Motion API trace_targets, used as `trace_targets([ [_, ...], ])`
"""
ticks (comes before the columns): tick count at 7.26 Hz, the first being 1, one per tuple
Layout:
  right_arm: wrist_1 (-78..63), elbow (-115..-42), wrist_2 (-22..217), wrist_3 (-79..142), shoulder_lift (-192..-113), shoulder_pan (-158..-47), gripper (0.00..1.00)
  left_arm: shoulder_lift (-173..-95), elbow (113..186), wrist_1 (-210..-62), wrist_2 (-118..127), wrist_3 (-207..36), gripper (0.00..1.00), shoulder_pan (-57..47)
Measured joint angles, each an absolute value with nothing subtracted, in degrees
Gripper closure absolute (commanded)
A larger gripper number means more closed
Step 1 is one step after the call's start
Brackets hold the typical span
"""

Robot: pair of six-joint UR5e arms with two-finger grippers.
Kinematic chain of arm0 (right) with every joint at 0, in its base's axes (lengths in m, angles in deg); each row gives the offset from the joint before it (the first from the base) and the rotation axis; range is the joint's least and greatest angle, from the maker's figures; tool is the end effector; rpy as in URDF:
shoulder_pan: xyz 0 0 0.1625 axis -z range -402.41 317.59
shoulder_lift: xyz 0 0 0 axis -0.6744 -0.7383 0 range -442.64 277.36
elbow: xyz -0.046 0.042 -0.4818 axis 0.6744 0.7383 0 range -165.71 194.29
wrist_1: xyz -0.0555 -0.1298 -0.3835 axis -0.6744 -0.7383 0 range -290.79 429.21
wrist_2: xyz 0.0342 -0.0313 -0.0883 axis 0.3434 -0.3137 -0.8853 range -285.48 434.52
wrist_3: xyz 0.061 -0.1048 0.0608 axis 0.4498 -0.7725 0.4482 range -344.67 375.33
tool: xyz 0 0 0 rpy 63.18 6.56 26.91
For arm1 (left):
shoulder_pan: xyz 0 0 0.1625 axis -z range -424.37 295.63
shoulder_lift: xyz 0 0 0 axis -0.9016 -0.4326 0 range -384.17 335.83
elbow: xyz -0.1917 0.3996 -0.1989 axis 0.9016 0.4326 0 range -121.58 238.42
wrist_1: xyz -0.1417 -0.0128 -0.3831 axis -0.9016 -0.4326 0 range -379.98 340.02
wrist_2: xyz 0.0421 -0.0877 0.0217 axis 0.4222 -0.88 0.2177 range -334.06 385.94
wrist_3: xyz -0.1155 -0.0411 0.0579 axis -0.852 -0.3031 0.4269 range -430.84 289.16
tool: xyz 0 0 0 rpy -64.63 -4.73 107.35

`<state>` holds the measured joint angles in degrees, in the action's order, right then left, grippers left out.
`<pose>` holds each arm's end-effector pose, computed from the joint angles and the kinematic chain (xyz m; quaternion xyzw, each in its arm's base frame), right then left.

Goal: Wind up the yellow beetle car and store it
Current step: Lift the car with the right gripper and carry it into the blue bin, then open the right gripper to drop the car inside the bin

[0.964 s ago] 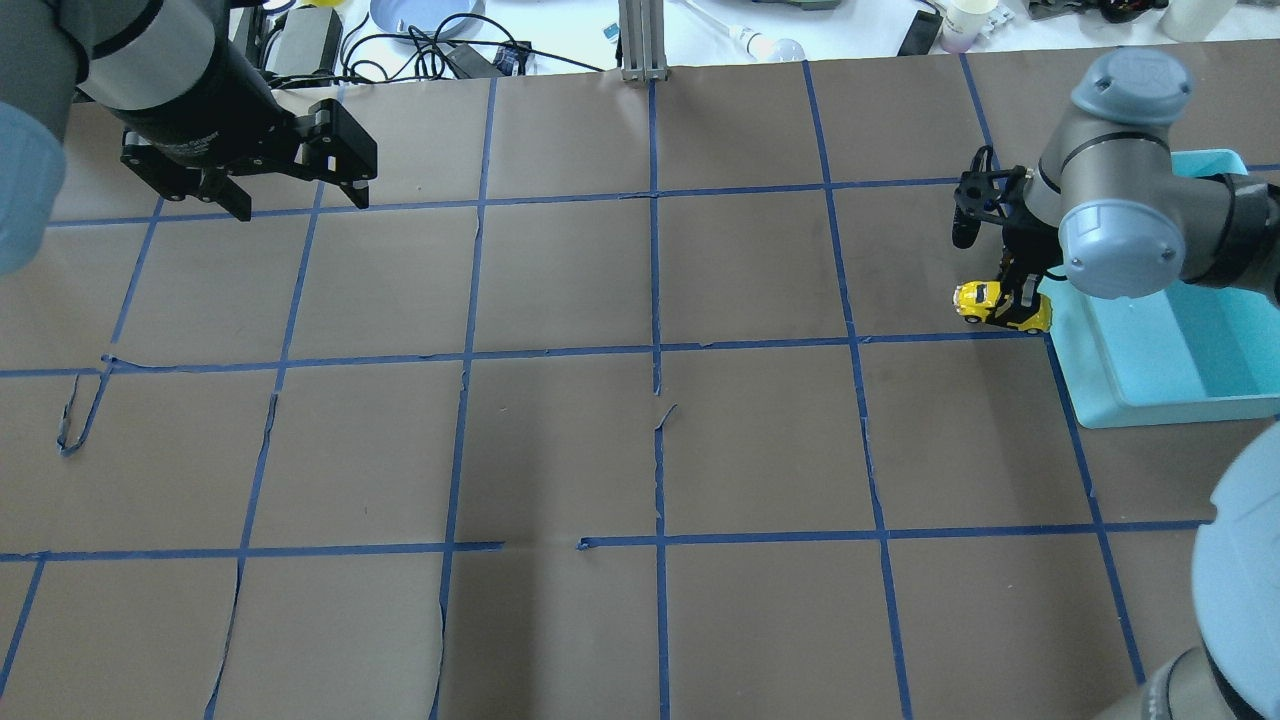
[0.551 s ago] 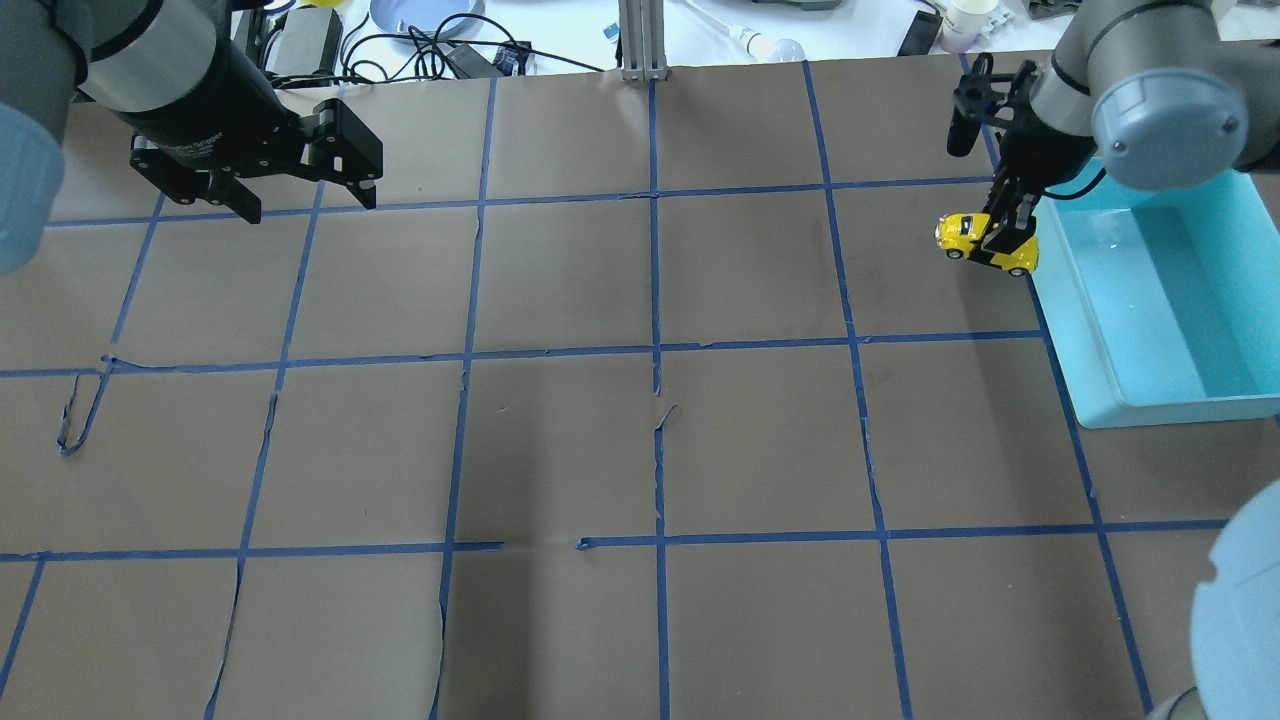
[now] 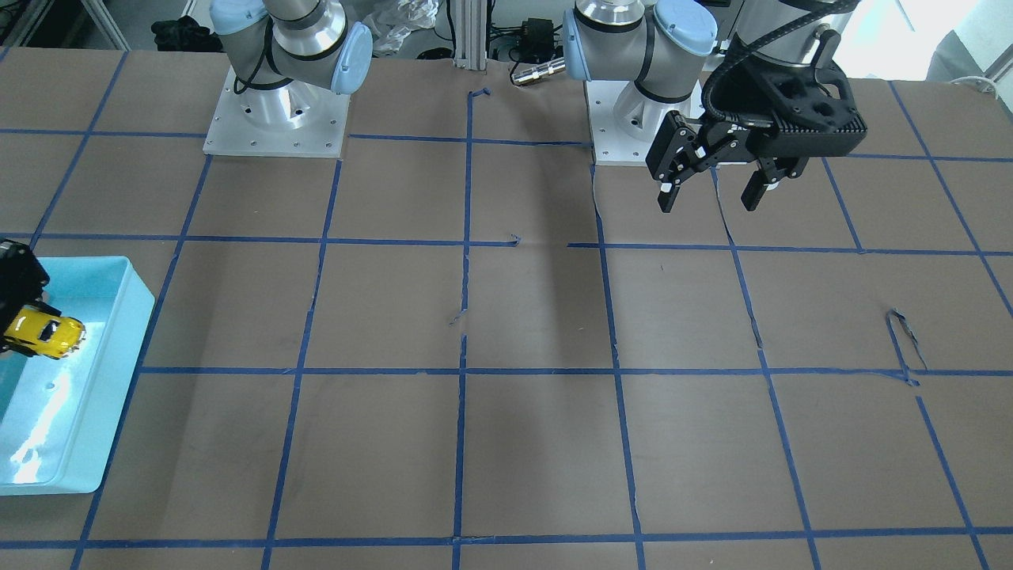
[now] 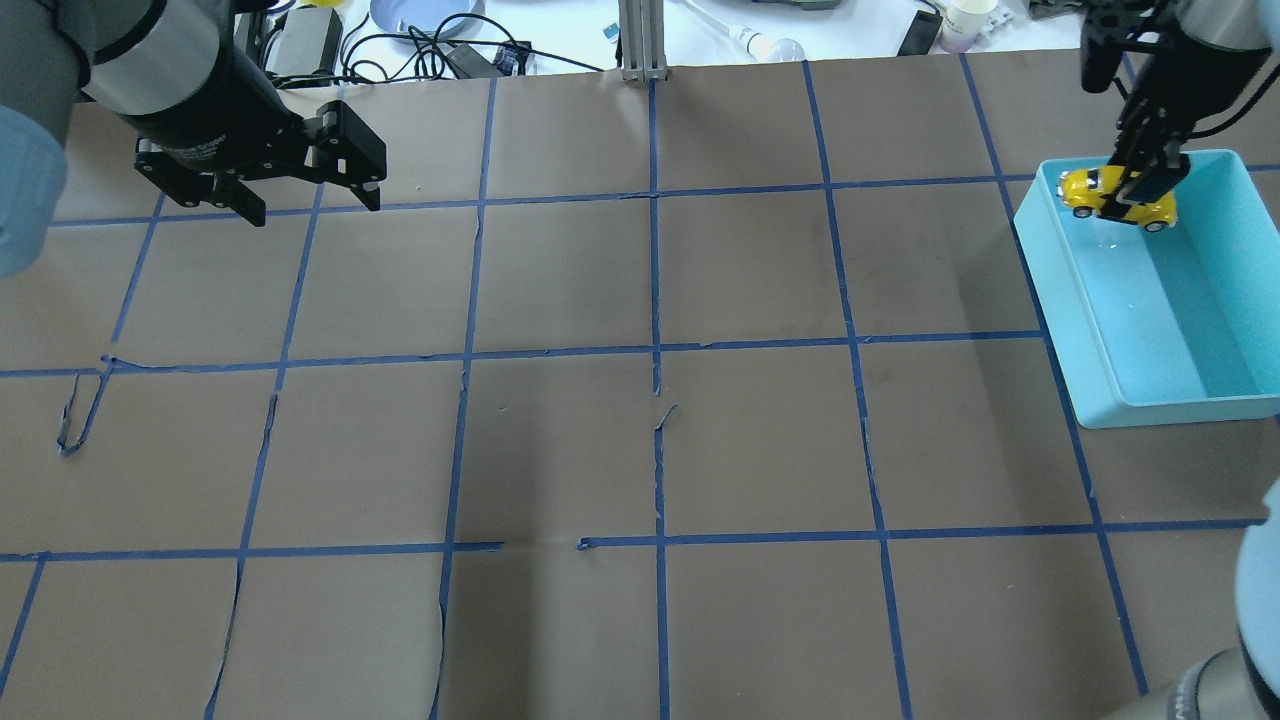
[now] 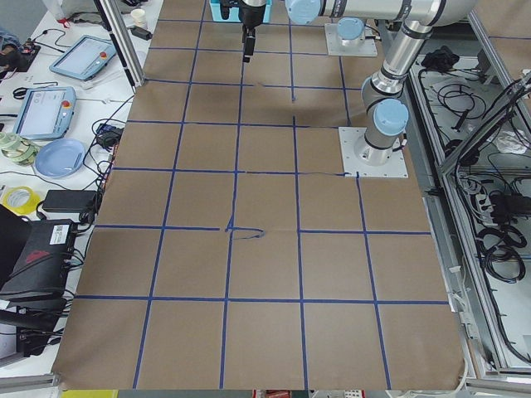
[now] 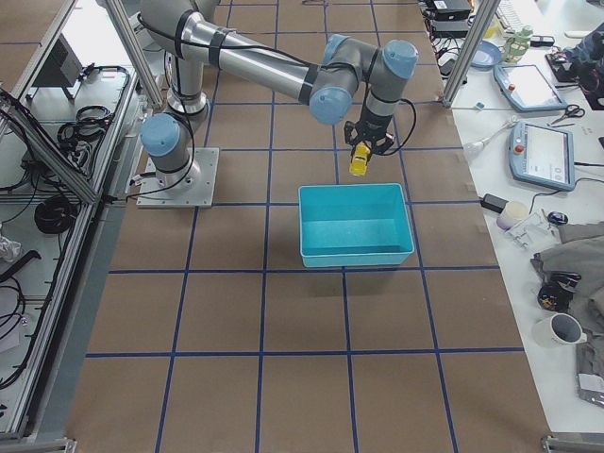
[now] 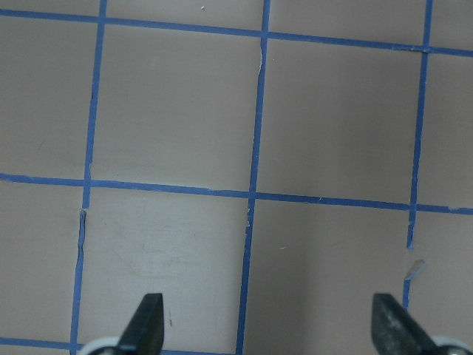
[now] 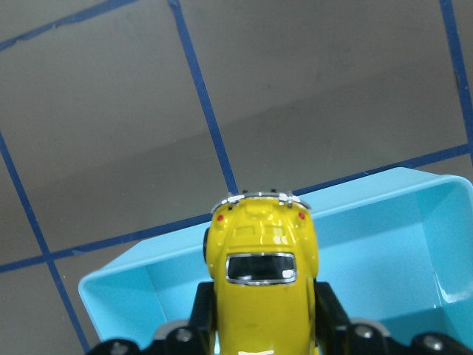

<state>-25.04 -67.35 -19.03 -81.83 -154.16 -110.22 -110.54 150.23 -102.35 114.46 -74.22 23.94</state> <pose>-0.1183 -0.6209 0.4106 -0.6087 0.7912 0.0525 0.0285 -0.1226 -0.4798 0.5423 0.0430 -0.9956 0.0822 0.0140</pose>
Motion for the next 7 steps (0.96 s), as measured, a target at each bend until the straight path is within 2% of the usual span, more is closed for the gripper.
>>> trace_targets([
  [2,-29.8,-70.0,-20.2,-89.7,-151.7,-105.5,1.0,-110.6,150.2,-102.4,114.3,-74.1,0.0,23.9],
  [4,-41.5,-76.6,-21.0,-92.4,-149.0,-104.0,1.0,-110.5,150.1,-102.4,114.5,-74.1,0.0,23.8],
  [5,-45.9,-79.7,-21.2,-92.8,-148.4,-103.8,0.83,-110.5,150.1,-102.4,114.5,-74.1,0.0,23.8],
  [6,-48.6,-81.8,-21.4,-92.9,-148.0,-103.7,0.01,-110.5,150.1,-102.5,114.5,-74.1,0.0,23.9],
  [7,-50.1,-82.8,-21.4,-92.8,-147.7,-103.6,0.0,-110.5,150.0,-102.5,114.4,-74.1,0.0,23.9],
])
